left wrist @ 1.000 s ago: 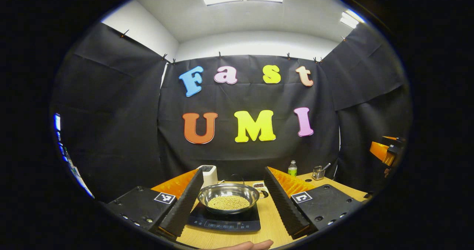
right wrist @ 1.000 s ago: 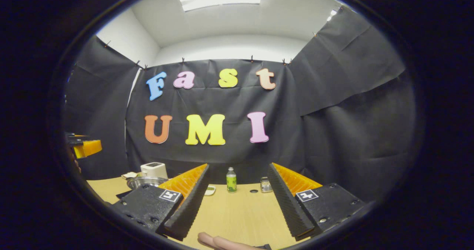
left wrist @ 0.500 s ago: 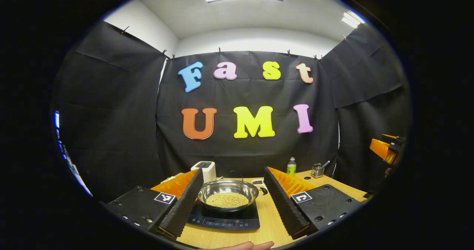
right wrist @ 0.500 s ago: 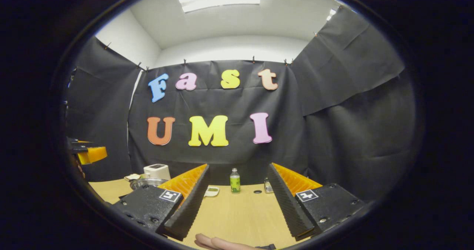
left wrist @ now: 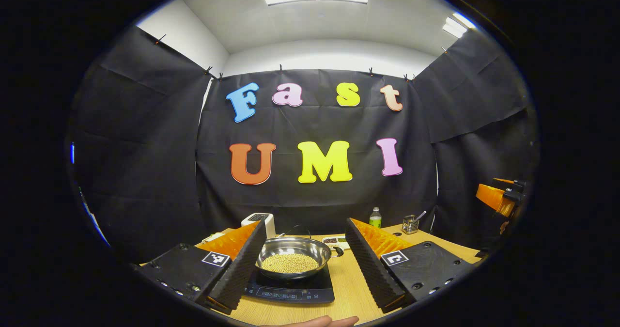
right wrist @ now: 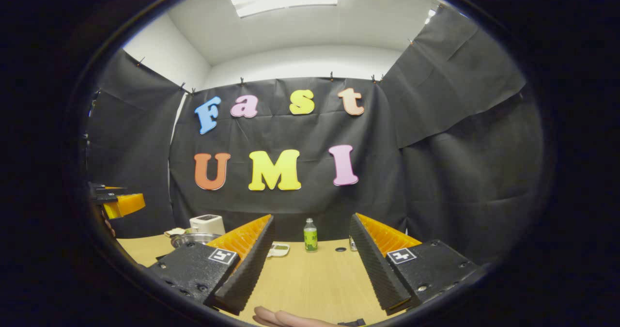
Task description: First push the handle of the pot to place it horizontally, then grasp the pot with both hands and set it on the induction cooktop.
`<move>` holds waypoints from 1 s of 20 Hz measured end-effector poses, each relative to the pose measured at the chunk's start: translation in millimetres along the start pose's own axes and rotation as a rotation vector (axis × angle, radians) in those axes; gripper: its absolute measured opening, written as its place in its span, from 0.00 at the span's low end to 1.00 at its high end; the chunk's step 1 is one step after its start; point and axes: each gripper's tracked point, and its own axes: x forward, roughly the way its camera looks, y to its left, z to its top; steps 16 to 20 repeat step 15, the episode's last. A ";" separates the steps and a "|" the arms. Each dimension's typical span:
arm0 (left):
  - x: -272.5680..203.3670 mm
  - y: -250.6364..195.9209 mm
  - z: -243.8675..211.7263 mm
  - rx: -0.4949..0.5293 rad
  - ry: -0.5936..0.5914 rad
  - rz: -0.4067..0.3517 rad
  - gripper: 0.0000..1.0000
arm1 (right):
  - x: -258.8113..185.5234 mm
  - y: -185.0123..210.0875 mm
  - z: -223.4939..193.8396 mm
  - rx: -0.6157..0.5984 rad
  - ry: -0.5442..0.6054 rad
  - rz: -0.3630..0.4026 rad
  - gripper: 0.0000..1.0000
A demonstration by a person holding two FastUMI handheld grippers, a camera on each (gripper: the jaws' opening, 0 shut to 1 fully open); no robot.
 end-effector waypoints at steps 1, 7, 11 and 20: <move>2.5 -0.2 -3.7 -0.003 0.000 -0.001 0.97 | 2.1 0.9 -2.7 -0.002 0.000 0.006 0.97; 22.1 0.6 -15.5 -0.023 -0.045 -0.001 0.97 | 25.1 1.3 -19.1 0.022 -0.026 0.008 0.97; 34.6 -1.1 -20.2 -0.017 -0.067 -0.011 0.97 | 43.6 -4.1 -28.9 -0.007 -0.027 -0.003 0.98; 46.0 -5.6 -20.7 0.003 -0.057 -0.007 0.97 | 57.4 -5.1 -33.0 -0.006 -0.018 0.009 0.98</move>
